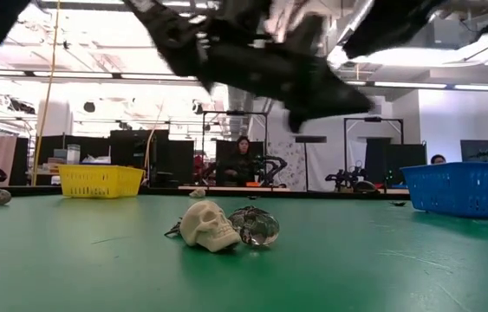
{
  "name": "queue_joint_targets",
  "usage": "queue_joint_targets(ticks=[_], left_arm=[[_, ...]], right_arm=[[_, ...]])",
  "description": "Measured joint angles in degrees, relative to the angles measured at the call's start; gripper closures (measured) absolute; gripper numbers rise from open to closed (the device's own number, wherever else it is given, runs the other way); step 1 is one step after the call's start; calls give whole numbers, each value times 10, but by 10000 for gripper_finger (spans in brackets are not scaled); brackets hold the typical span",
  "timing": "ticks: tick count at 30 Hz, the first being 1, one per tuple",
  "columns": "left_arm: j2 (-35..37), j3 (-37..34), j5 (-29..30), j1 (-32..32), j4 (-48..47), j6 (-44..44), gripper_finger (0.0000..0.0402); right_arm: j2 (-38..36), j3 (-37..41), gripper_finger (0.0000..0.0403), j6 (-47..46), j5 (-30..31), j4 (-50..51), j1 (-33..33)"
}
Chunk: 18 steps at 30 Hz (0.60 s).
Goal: Sort Halloween decoration
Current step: Put the black spider toy into the blue bin
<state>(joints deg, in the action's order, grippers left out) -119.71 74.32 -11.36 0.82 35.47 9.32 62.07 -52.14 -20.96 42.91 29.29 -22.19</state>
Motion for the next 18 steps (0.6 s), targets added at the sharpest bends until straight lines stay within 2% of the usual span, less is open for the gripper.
queue_joint_targets(ticks=[5,8,11,15,18], left_arm=[[-105,153,-44,-5,-22,-7,381],[-164,245,-38,-3,-72,-16,381],[-215,327,-8,2,-133,-17,379],[-262,399,2,3,-195,-41,353],[-268,419,3,3,-224,-72,317]], right_arm=[[-57,-2,178,-31,66,19,-53],[-82,-2,178,-35,94,23,-76],[-103,-1,178,-32,100,23,-87],[-118,-1,178,-32,101,22,-91],[-120,-1,178,-30,101,22,-90]])
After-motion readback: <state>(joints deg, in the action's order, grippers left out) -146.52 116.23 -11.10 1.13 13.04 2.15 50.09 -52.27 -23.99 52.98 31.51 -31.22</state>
